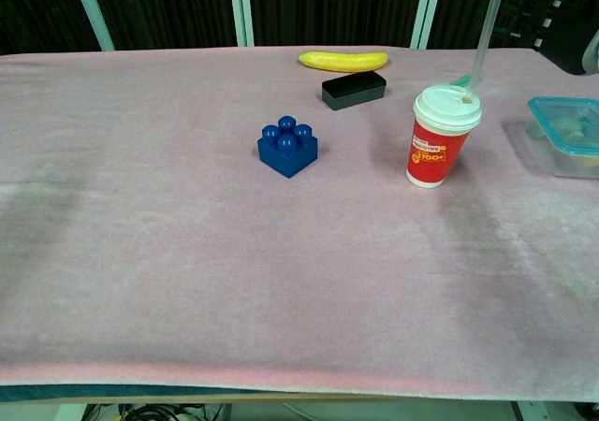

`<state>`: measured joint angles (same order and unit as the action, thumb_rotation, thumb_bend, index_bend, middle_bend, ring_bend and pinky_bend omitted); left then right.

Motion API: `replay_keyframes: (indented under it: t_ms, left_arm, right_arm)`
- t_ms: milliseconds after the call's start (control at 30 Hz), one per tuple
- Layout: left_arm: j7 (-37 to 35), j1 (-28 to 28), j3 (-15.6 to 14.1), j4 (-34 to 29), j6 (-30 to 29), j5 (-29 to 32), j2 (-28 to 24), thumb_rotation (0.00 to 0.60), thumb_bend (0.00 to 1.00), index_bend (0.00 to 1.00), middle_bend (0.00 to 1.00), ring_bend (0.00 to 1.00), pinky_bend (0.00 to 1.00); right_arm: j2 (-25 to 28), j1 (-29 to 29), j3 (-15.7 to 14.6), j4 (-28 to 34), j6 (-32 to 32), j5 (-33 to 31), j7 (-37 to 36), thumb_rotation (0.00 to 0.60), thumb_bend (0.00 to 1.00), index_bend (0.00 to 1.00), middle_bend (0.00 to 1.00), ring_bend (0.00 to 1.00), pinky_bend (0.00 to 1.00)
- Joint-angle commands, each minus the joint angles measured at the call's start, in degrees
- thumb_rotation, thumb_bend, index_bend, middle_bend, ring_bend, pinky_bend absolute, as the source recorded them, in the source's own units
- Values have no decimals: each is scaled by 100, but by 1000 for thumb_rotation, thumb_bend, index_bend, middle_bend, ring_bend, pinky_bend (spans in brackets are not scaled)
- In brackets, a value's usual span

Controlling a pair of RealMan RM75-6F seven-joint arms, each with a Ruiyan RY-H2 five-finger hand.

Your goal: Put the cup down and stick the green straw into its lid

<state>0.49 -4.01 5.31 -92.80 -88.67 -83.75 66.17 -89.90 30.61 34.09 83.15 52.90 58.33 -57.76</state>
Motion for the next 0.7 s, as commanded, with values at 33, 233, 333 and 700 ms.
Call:
replay_keyframes:
  t_ms: [33, 233, 333, 700]
  left_arm:
    - [2, 1, 1, -1, -2, 1, 1, 600, 580, 201, 93, 23, 0]
    - [0, 2, 2, -4, -4, 2, -2, 600, 581, 201, 93, 23, 0]
    - [-5, 2, 2, -2, -4, 2, -3, 600, 581, 201, 92, 23, 0]
    - [-4, 0, 4, -3, -2, 4, -4, 600, 581, 201, 93, 23, 0]
  right_arm:
    - [-15, 3, -4, -18, -14, -9, -9, 600, 347, 641, 0, 1, 181]
    - [-55, 15, 13, -59, -33, -50, -31, 600, 347, 641, 0, 1, 180]
    - [-77, 20, 18, -66, -20, -47, -26, 600, 347, 641, 0, 1, 180]
    - [-149, -19, 4, -130, 39, 76, -161, 600, 350, 647, 4, 1, 180]
